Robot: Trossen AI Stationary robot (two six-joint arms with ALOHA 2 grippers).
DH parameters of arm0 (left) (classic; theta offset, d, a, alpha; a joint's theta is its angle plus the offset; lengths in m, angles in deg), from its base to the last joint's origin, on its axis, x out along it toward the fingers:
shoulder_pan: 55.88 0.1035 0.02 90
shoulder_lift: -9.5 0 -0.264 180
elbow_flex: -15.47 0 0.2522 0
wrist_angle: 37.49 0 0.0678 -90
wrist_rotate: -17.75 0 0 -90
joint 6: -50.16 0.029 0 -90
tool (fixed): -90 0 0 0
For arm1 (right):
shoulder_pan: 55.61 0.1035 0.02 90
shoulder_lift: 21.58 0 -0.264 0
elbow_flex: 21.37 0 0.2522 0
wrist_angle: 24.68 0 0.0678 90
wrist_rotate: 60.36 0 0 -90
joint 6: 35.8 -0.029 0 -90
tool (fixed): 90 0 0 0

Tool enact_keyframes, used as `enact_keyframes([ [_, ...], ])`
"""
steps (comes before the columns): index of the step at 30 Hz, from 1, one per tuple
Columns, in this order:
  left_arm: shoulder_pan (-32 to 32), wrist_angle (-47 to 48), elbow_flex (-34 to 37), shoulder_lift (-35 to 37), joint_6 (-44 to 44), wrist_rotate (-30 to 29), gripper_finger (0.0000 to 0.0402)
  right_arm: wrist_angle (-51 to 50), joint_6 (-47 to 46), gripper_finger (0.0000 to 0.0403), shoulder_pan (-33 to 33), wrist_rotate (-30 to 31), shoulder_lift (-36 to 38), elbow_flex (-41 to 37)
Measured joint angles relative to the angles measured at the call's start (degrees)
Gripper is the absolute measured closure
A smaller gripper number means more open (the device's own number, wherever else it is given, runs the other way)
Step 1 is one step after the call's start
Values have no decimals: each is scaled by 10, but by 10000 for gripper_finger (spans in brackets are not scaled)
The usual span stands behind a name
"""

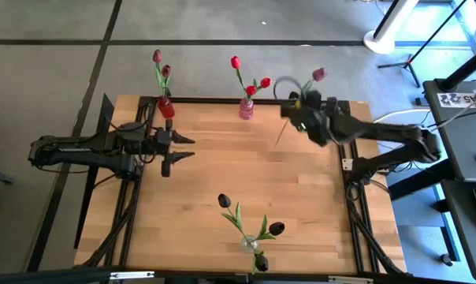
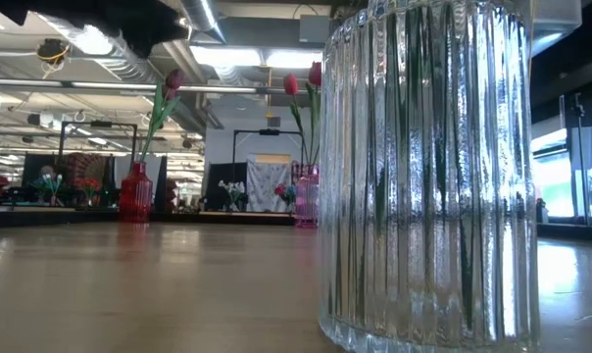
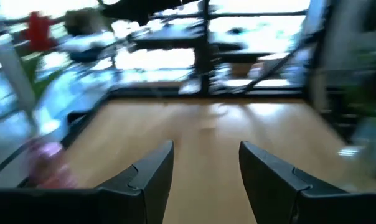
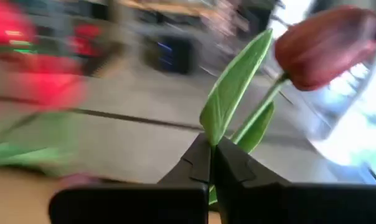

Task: Sort flowers into vase by color
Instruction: Put the dark red flower into the red flower vase

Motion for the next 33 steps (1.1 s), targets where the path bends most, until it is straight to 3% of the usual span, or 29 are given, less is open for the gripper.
enact_keyframes([
  [6, -1, -64, 0, -17, 30, 214, 223, 213, 314, 400, 204, 12, 8, 0],
  [11, -14, -153, 0, -63, 48, 265, 223, 386, 467, 398, 297, -45, -27, 0],
  [20, -77, -379, 0, -233, 69, 260, 223, 538, 532, 399, 322, -281, -96, 0],
  [26, -77, -524, 0, -327, 43, 204, 223, 604, 597, 398, 322, -354, -125, 0],
  [33, -60, -556, 0, -357, 14, 142, 223, 616, 612, 398, 310, -417, -134, 0],
])
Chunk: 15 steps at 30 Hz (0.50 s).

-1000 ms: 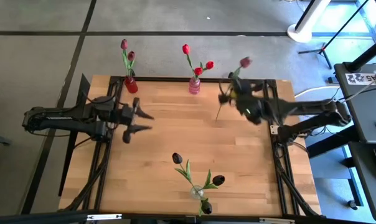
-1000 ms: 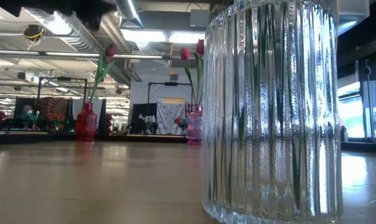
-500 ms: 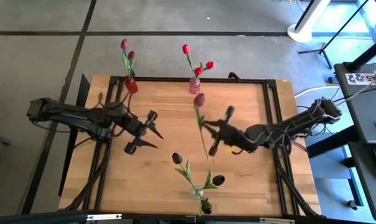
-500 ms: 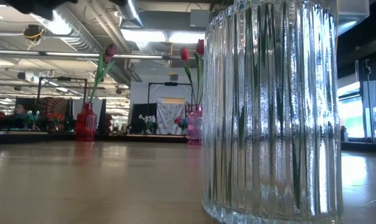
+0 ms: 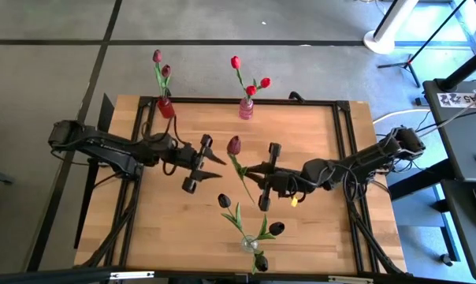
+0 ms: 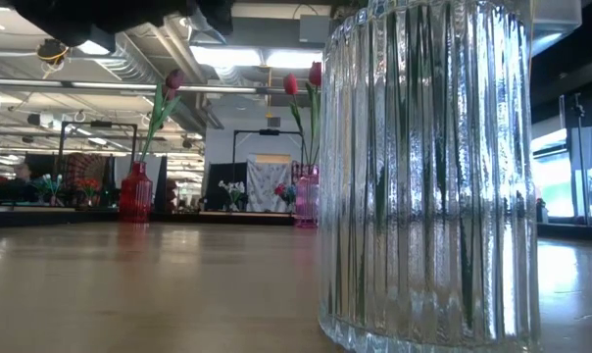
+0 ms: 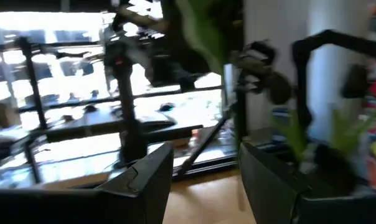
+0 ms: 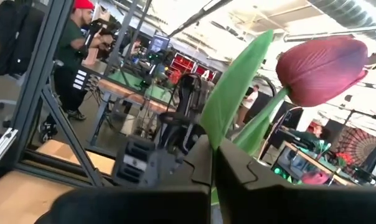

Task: Sort flowers into vase by color
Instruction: Put the dark red flower into the red flower vase

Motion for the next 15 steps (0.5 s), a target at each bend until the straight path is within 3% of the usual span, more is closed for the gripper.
enact_keyframes([
  [3, 10, 10, -7, -3, -12, -15, 223, 0, 0, 398, -6, -9, 0, 0],
  [10, 29, 18, -42, -35, -36, 37, 223, -1, -9, 398, -37, -49, -3, 0],
  [15, 29, -81, -50, -84, -84, 35, 223, 8, -9, 398, -52, -55, -16, 0],
])
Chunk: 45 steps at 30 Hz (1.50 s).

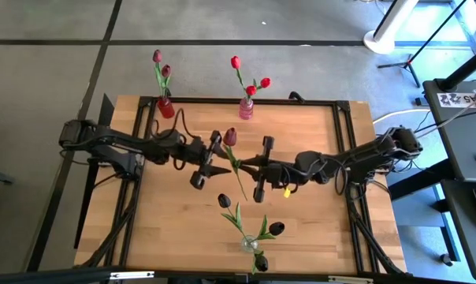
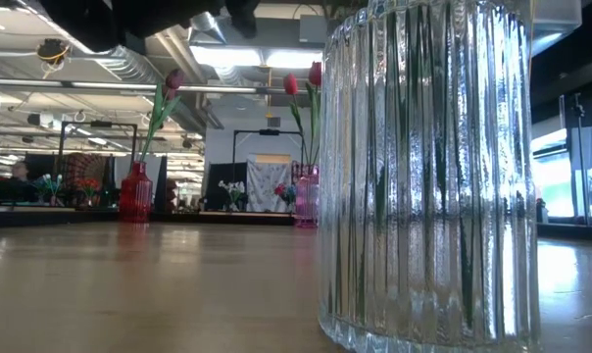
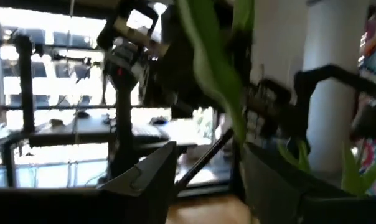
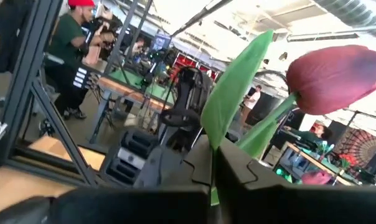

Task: Sort flowers into vase by color
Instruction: Put the dark red flower into the red flower vase

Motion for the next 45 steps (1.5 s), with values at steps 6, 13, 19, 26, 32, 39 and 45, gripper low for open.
enact_keyframes([
  [6, -1, -57, -4, -30, -32, 43, 223, 2, 9, 398, 0, 10, -10, 0],
  [13, -18, -85, -7, -43, -46, 4, 223, 7, 9, 398, -5, -1, -10, 0],
  [19, -24, -95, -14, -67, -46, -52, 224, 6, 9, 398, -14, 0, -10, 0],
  [26, -26, -90, -31, -91, -46, -44, 284, -13, 6, 397, -24, 1, -10, 0],
  [32, -26, -79, -31, -90, -28, -50, 387, -30, -9, 365, -22, 6, -10, 0],
  [39, -25, 75, -31, -22, 75, -154, 394, -32, 15, 244, 12, 165, -6, 4],
  [45, -25, 286, -32, 144, 153, -268, 395, -33, 69, 155, 74, 291, -3, 37],
])
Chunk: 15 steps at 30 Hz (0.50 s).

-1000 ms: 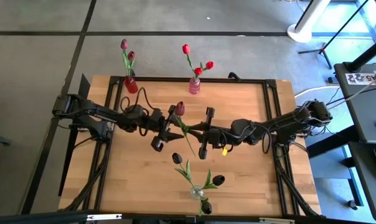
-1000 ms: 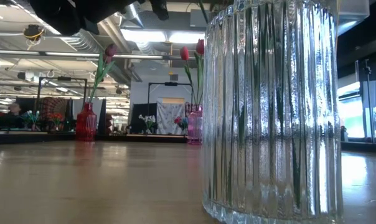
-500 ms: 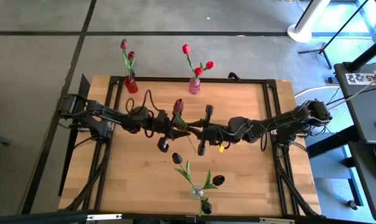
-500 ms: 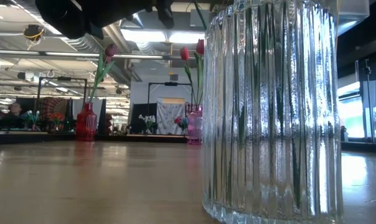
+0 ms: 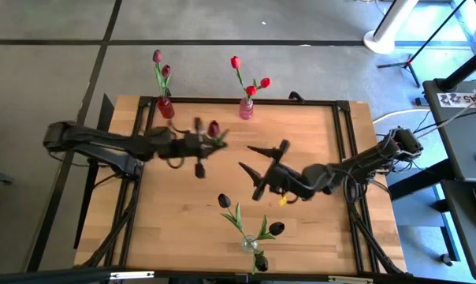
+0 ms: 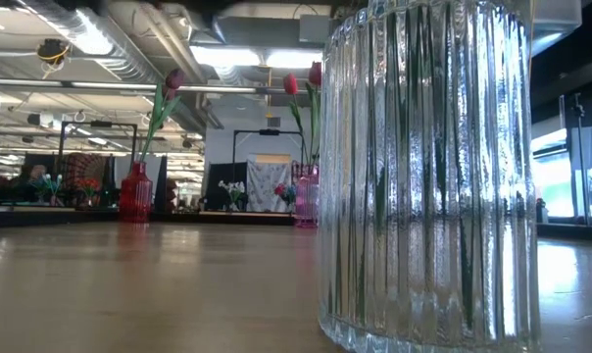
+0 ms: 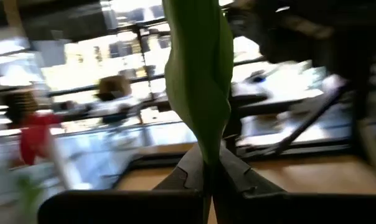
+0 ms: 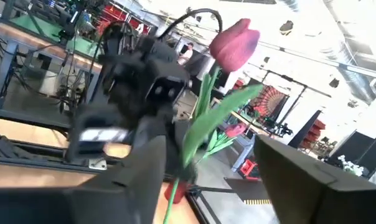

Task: Sort flowers into vase by color
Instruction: Put the dark red flower into the red flower vase

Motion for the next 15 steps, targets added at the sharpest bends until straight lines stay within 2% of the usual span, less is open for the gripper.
enact_keyframes([
  [3, -2, 101, 0, 98, 29, -85, 395, -12, 0, 132, 26, 18, 0, 7],
  [8, 1, 236, 1, 240, 56, -297, 395, -28, -8, 122, 61, 49, 0, 7],
  [10, 12, 241, 12, 281, 46, -385, 395, -54, -31, 124, 67, 49, 0, 7],
  [12, 32, 236, 32, 315, 42, -448, 395, -74, -53, 128, 69, 49, 0, 7],
  [15, 82, 193, 74, 345, 41, -499, 395, -89, -72, 133, 69, 49, 0, 7],
])
